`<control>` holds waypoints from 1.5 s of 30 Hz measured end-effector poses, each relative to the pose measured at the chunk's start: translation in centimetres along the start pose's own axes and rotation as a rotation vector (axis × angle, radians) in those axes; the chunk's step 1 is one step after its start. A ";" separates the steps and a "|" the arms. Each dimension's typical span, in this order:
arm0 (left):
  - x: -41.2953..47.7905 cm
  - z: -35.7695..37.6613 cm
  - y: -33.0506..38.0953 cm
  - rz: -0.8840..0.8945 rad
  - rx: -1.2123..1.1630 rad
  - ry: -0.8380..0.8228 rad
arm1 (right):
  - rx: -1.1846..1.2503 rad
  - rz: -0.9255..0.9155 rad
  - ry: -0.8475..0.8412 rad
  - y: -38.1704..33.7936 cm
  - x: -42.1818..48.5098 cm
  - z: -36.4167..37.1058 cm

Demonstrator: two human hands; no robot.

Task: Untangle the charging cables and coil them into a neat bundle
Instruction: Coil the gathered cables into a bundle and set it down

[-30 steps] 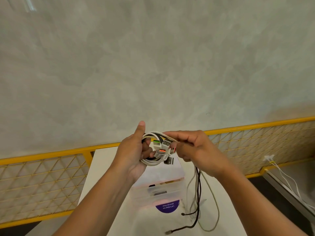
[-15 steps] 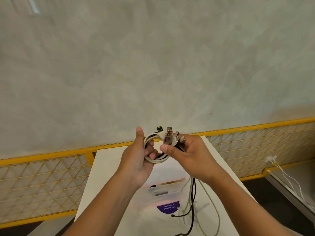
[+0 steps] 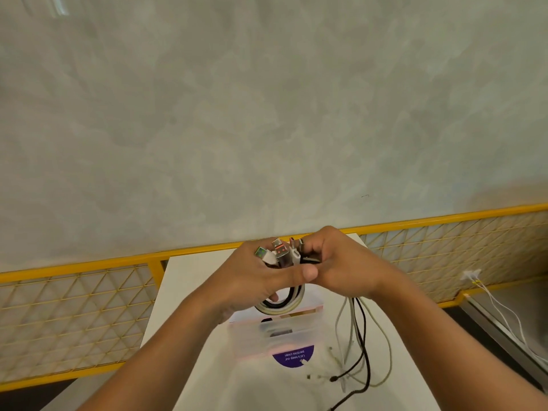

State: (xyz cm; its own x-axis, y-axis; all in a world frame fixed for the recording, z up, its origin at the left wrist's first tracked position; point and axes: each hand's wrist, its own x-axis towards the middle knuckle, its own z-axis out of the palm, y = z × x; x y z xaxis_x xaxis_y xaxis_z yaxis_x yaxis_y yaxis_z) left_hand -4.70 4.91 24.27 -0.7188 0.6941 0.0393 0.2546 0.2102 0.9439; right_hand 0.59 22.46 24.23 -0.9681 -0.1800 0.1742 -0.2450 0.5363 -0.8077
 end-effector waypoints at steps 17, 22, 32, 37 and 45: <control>1.3 2.0 -1.3 -0.057 -0.004 0.485 | -0.097 0.115 0.137 0.5 0.6 -0.1; 1.7 2.4 -1.7 -0.116 -0.066 0.642 | -0.256 0.161 0.213 0.4 0.4 0.8; 2.8 2.6 -1.4 -0.196 -0.355 0.912 | -0.236 0.094 0.358 0.8 0.4 5.1; 3.3 2.6 -1.7 -0.251 -0.547 0.912 | -0.090 0.076 0.487 1.0 0.6 6.6; 1.3 0.5 -3.0 -0.349 -0.863 0.327 | -0.078 0.057 0.370 2.3 0.5 3.6</control>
State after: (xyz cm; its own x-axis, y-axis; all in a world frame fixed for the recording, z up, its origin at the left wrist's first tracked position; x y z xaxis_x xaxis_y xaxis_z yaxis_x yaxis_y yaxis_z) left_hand -6.08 5.57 21.30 -0.8403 0.4368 -0.3211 -0.4718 -0.2976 0.8300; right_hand -0.25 20.68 20.41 -0.9302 0.1536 0.3334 -0.1802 0.6004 -0.7791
